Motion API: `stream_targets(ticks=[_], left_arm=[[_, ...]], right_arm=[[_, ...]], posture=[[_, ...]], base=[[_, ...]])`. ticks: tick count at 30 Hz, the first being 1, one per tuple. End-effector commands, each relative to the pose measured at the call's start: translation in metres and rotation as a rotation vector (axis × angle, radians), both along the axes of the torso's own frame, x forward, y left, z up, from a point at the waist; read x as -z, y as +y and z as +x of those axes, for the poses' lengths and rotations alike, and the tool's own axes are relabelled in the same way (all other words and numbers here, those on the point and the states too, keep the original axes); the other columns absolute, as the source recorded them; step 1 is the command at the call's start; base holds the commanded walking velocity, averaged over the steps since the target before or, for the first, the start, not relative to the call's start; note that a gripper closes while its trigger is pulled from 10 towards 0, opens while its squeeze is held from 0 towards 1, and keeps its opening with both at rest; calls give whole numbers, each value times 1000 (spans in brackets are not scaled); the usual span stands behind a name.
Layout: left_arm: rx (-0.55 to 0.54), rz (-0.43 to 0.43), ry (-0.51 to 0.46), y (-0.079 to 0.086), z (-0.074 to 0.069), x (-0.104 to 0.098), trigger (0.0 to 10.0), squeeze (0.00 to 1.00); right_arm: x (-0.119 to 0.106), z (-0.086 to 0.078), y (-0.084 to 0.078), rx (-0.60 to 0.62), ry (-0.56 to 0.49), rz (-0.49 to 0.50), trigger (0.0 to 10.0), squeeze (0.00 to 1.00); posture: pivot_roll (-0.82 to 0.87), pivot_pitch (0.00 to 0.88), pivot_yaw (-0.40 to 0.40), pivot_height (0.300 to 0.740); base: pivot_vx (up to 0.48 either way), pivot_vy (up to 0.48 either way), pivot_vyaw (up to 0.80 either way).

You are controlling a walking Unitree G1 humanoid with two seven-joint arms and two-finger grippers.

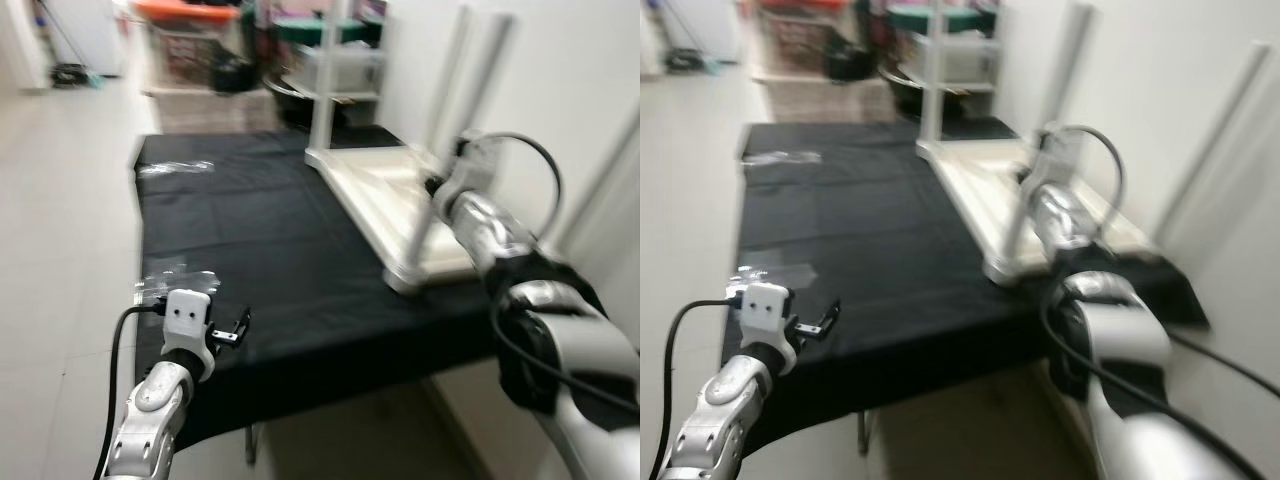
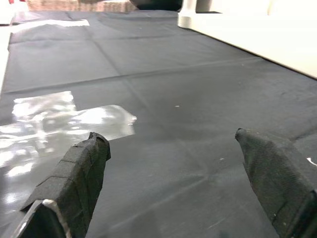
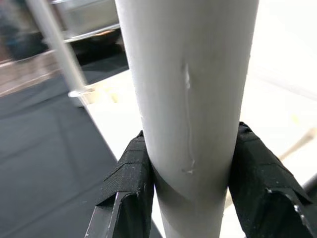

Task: Building children table

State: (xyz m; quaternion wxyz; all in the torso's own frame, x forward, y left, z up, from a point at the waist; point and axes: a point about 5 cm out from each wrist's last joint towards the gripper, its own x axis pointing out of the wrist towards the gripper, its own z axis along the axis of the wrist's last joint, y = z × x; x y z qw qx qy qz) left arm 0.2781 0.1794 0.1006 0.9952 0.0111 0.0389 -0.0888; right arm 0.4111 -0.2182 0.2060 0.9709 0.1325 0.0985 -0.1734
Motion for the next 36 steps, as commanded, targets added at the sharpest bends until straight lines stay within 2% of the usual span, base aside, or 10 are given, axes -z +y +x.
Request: stream_targets(ticks=[1, 3, 4, 7, 8, 11, 14, 32, 34, 36], left_arm=[[10, -1, 11, -3, 0, 2, 10000, 0], [5, -6, 15, -4, -1, 3, 10000, 0], [9, -12, 24, -6, -3, 5, 10000, 0], [13, -15, 29, -7, -4, 7, 10000, 0], [17, -15, 29, -7, -3, 7, 10000, 0], [14, -14, 22, -6, 0, 5, 10000, 0], [9, -12, 14, -3, 3, 2, 10000, 0], [16, -6, 16, -4, -1, 4, 10000, 0], [17, -4, 13, -4, 1, 3, 10000, 0], [17, -2, 12, -3, 1, 3, 10000, 0]], right_arm=[[49, -19, -15, 165, 180, 107, 0, 0], [63, -26, -7, 215, 218, 105, 0, 0], [68, -30, 7, 204, 239, 85, 10000, 0], [61, -30, 19, 183, 191, 102, 10000, 0], [44, -24, 27, 113, 112, 105, 10000, 1000], [13, -10, 36, -83, -14, 120, 10000, 1000], [-31, 3, 35, -298, -146, 49, 10000, 0], [-85, -13, 13, -1122, -288, -379, 10000, 0], [-78, -11, 20, -1139, -258, -356, 3137, 0], [-77, -10, 23, -1143, -254, -345, 3137, 0]], posture=[[48, 0, -119, 740], [45, 0, -110, 740], [33, 0, -99, 740], [32, 0, -99, 740], [30, 0, -100, 740], [30, 0, -105, 740], [30, 0, -105, 740], [35, 0, -113, 740], [45, 0, -119, 740], [45, 0, -119, 740]], base=[[0, 0, 0], [0, 0, 0], [0, 0, 0], [0, 0, 0], [0, 0, 0], [0, 0, 0], [0, 0, 0], [0, 0, 0], [0, 0, 0], [0, 0, 0]])
